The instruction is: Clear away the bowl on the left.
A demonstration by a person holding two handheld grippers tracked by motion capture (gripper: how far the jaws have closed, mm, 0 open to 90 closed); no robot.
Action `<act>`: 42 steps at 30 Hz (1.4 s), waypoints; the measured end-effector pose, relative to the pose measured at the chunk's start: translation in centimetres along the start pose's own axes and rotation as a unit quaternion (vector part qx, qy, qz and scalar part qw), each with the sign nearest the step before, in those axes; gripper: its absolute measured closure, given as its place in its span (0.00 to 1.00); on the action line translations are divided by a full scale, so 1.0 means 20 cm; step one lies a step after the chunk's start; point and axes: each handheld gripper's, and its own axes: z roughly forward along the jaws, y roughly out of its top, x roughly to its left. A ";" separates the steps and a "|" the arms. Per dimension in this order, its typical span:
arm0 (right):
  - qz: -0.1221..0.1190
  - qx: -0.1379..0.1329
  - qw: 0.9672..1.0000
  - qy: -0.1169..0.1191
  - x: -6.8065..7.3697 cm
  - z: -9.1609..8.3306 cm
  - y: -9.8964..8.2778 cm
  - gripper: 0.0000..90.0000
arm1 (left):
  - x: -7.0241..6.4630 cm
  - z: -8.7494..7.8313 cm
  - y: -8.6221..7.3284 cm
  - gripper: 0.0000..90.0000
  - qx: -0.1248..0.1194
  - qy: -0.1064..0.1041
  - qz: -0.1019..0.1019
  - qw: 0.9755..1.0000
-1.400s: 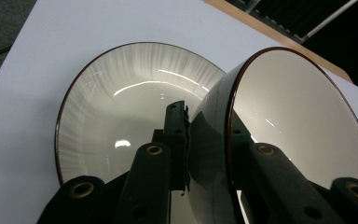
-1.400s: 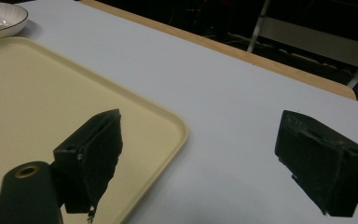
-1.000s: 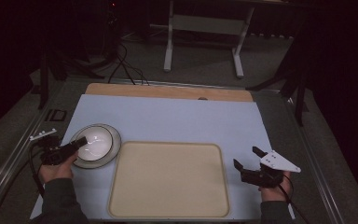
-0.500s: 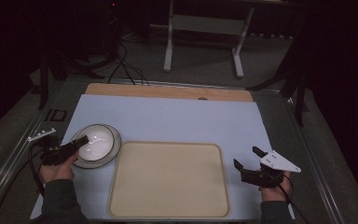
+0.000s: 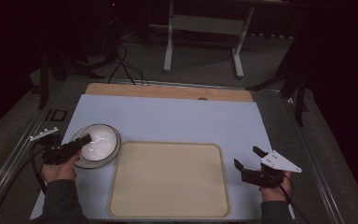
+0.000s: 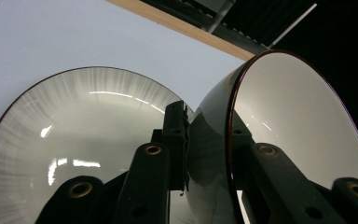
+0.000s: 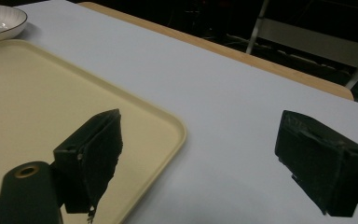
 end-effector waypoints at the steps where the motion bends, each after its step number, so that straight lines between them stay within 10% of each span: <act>1: 0.000 0.000 1.000 0.000 0.00 0.00 0.00 0.16 | 0.00 0.00 0.00 0.86 0.000 -0.002 0.001 1.000; 42: -0.001 0.000 1.000 0.001 0.00 0.00 0.00 0.16 | -0.17 0.04 -0.01 0.85 0.017 -0.043 0.042 0.998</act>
